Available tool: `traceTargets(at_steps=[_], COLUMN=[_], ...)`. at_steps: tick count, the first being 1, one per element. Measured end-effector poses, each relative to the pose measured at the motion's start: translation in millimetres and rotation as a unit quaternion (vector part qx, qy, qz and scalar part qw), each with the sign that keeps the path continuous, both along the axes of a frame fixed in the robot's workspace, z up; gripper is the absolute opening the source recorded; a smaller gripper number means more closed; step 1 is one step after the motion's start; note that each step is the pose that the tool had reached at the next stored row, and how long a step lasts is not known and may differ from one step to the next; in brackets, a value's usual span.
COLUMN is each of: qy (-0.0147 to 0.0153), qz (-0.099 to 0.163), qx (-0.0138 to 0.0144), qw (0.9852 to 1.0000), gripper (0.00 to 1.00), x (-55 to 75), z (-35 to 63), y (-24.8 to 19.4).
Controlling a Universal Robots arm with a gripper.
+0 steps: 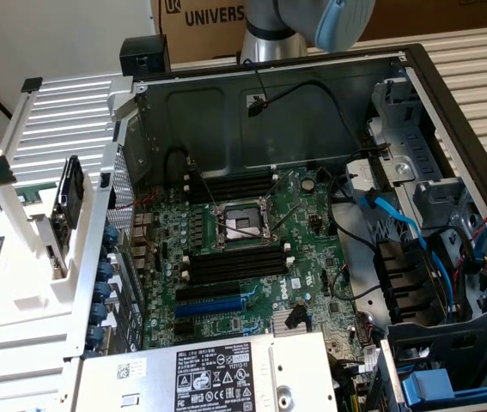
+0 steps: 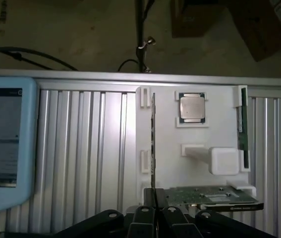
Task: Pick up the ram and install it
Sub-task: 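Pick up the ram and move it above insertion slot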
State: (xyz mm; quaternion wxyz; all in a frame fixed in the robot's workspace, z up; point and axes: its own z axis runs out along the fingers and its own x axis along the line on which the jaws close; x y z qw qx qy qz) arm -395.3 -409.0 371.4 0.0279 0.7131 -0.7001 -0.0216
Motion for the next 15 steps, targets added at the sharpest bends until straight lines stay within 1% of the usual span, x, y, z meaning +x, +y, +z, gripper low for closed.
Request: traceTargets(at_steps=[1, 2, 3, 7, 8, 15], qy=[0.0000, 0.0000, 0.0000, 0.0000, 0.0000, 0.0000], qz=[0.000, 0.000, 0.000, 0.000, 0.000, 0.000], qx=[0.0001, 0.0001, 0.0001, 0.0001, 0.0001, -0.0002], qw=[1.0000, 1.0000, 1.0000, 1.0000, 1.0000, 1.0000], gripper=[0.12, 0.12, 0.12, 0.12, 0.12, 0.12], x=[3.2, 12.5, 16.3, 30.5, 38.2, 68.2], z=[2.5, 9.3, 11.5, 18.1, 20.8, 29.2], y=[0.0, 0.0, 0.0, 0.0, 0.0, 0.0])
